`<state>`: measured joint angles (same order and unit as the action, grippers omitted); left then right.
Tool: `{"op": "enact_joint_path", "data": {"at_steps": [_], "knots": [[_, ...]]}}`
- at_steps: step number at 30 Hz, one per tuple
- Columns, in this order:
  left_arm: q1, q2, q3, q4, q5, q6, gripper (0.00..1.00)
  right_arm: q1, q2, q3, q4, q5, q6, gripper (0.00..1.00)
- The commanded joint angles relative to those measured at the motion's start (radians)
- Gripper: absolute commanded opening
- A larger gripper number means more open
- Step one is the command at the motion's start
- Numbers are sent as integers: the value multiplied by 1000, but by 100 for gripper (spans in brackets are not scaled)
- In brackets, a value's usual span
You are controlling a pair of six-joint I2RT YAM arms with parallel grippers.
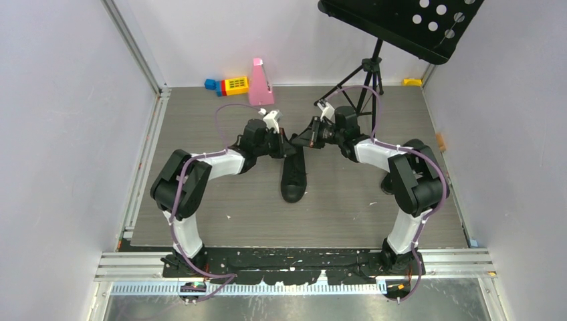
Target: Tie the shoes
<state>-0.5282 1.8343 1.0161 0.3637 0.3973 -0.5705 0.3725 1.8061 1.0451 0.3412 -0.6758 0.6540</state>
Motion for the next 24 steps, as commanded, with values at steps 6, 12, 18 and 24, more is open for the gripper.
{"op": "enact_joint_path", "data": {"at_steps": [6, 12, 18, 24], "knots": [[-1, 69, -11, 348, 47, -121, 0, 2, -68, 1, 25, 40, 52, 0], [12, 187, -16, 597, 170, -345, 0, 3, -63, -11, 58, 50, 100, 0], [52, 313, -12, 808, 258, -546, 0, 15, -69, -16, 60, 66, 114, 0], [65, 347, -9, 838, 304, -634, 0, 40, -80, 10, -81, 187, 46, 0]]}}
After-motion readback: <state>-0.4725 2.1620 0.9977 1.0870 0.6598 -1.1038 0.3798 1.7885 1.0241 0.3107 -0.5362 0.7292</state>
